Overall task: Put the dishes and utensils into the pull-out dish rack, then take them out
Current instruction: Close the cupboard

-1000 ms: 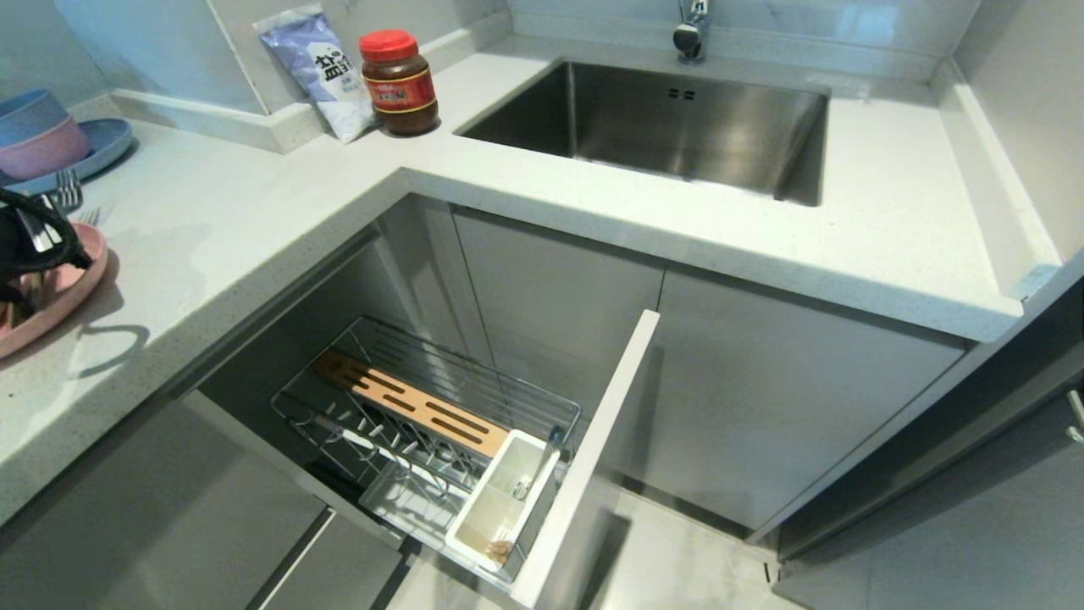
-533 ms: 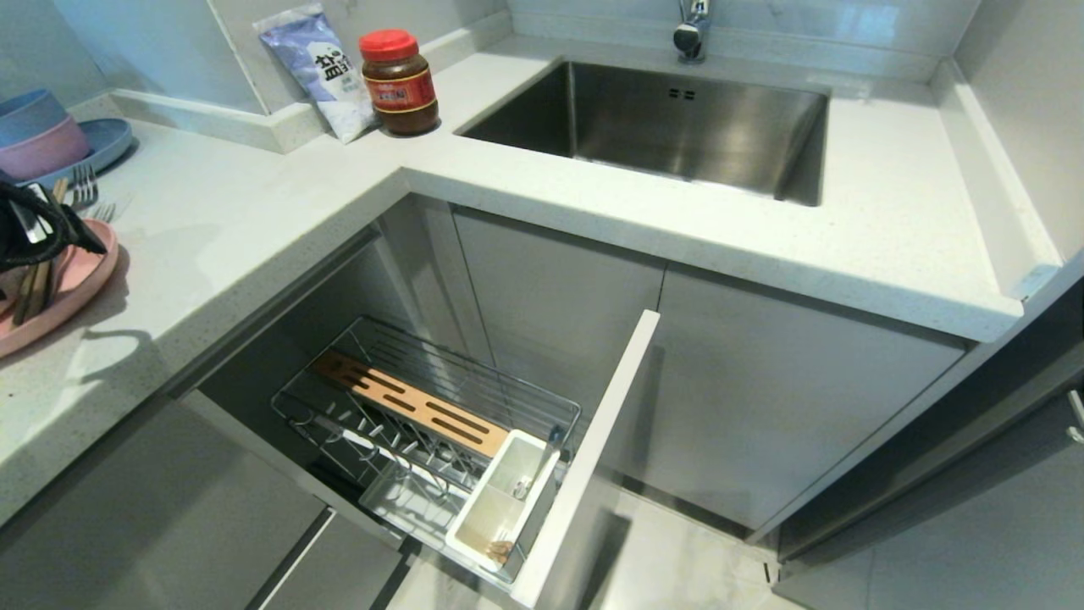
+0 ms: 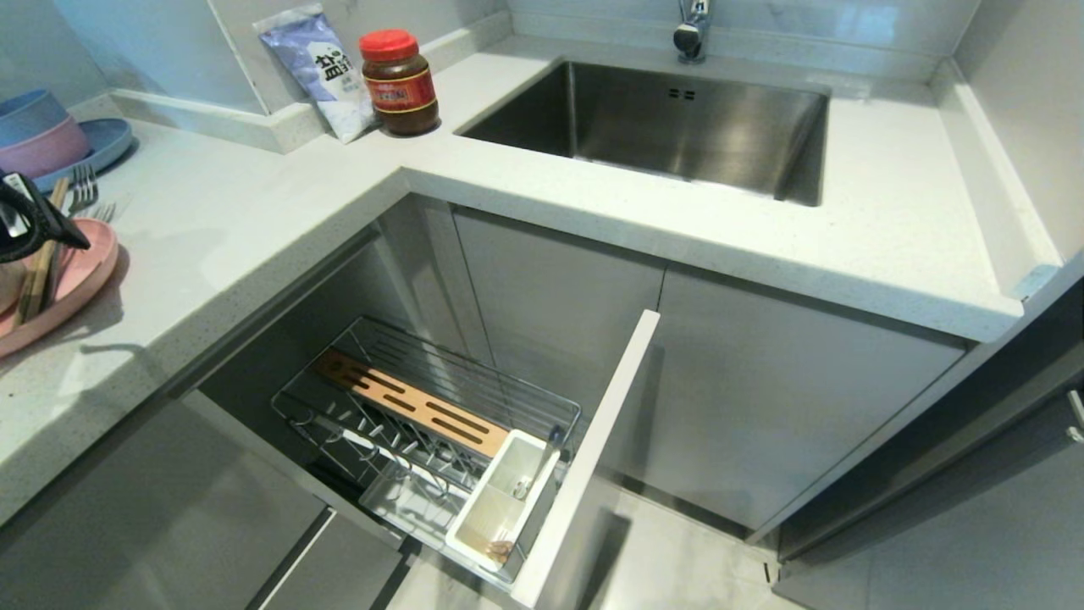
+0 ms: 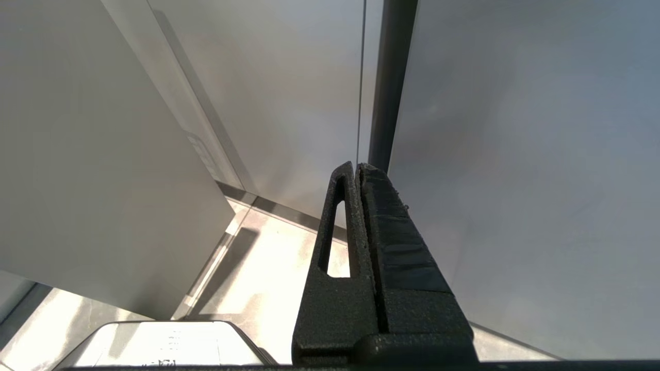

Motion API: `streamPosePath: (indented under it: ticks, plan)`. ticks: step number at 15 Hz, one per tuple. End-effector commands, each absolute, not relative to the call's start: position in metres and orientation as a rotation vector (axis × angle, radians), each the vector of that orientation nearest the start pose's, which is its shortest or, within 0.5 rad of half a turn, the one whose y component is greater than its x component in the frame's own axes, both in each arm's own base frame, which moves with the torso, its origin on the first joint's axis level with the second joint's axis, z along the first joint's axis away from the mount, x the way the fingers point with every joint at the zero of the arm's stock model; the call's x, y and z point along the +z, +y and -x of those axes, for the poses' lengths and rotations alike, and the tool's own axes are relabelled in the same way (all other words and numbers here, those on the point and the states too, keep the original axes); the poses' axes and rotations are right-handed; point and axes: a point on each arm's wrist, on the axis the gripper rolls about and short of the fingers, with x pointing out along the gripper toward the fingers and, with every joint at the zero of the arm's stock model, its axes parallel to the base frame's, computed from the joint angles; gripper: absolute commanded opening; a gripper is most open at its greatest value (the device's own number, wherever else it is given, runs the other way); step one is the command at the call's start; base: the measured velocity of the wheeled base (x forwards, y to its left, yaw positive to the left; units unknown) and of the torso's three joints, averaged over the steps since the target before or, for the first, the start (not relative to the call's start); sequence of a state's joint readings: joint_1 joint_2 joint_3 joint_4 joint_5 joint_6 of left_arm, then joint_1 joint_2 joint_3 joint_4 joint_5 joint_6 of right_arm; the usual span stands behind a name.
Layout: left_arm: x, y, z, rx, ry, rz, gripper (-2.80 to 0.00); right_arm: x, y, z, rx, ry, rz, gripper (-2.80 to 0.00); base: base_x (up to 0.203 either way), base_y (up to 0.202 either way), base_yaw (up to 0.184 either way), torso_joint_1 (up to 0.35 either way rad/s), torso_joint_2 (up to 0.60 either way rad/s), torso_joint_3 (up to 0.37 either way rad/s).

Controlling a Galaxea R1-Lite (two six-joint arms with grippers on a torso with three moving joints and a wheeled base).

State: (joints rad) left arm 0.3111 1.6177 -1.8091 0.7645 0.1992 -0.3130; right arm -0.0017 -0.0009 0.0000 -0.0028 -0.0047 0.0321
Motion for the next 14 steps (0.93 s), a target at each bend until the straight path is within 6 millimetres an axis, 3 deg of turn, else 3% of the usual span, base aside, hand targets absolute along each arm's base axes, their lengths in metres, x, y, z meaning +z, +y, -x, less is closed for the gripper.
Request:
streamPosePath:
  ticks: [1,8,14]
  plan:
    - [0.359,0.073,-0.23,0.564,0.474,0.325,-2.8,0.075,0.0,0.023,-0.006,-0.005,-0.032,-2.8,0.0,0.0,0.0,0.0,0.0,0.0]
    - [0.371,0.038,-0.183,0.447,0.415,0.299,-2.8,0.075,0.0,0.023,-0.006,-0.005,-0.032,-2.8,0.0,0.0,0.0,0.0,0.0,0.0]
    - [0.379,-0.017,-0.134,0.116,0.261,0.328,-2.8,0.075,0.0,0.023,-0.006,-0.005,-0.032,-2.8,0.0,0.0,0.0,0.0,0.0,0.0]
